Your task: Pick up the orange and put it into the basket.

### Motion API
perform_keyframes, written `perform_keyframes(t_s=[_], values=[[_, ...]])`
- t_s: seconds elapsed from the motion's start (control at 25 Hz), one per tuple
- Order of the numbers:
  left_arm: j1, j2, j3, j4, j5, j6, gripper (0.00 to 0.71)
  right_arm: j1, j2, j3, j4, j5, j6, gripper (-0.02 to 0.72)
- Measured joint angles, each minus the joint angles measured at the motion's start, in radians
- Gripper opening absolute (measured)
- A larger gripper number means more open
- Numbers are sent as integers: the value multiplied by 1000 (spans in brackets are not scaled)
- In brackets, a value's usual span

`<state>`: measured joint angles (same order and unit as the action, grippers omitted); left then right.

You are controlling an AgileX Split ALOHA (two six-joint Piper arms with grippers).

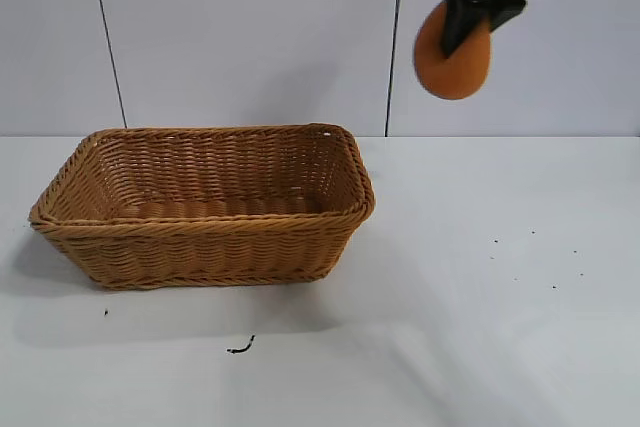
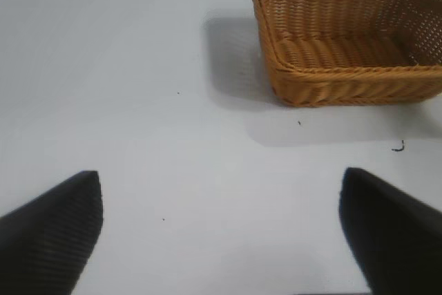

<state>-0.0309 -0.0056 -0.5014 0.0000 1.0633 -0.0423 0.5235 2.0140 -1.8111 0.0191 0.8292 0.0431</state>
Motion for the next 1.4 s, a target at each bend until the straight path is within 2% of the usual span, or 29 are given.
perform_keyframes(t_s=[0.16, 0.36, 0.48, 0.56, 0.6, 0.68, 0.72, 0.76, 0.8, 0.84, 0.92, 1.12, 1.28, 1.4], values=[[0, 0, 0, 0, 0, 0, 666, 75, 82, -1, 9, -62, 1, 50], [0, 0, 0, 0, 0, 0, 666, 92, 212, -1, 33, -169, 20, 50], [0, 0, 0, 0, 0, 0, 666, 91, 280, -1, 46, -183, 25, 50], [0, 0, 0, 0, 0, 0, 666, 91, 302, 0, 61, -179, 25, 80], [0, 0, 0, 0, 0, 0, 666, 91, 308, 0, 66, -179, 25, 132], [0, 0, 0, 0, 0, 0, 666, 91, 307, -1, 68, -178, 25, 312], [0, 0, 0, 0, 0, 0, 666, 91, 307, -1, 68, -178, 25, 312], [0, 0, 0, 0, 0, 0, 666, 91, 302, -1, 69, -178, 25, 423], [0, 0, 0, 0, 0, 0, 666, 91, 291, -3, 68, -176, 25, 580], [0, 0, 0, 0, 0, 0, 666, 91, 284, -6, 68, -168, 25, 620], [0, 0, 0, 0, 0, 0, 666, 91, 274, -23, 63, -134, 25, 654], [0, 0, 0, 0, 0, 0, 666, 91, 264, -167, 30, 63, 25, 671], [0, 0, 0, 0, 0, 0, 666, 91, 264, -308, -45, 206, 33, 673], [0, 0, 0, 0, 0, 0, 666, 75, 262, -376, -113, 272, 52, 673]])
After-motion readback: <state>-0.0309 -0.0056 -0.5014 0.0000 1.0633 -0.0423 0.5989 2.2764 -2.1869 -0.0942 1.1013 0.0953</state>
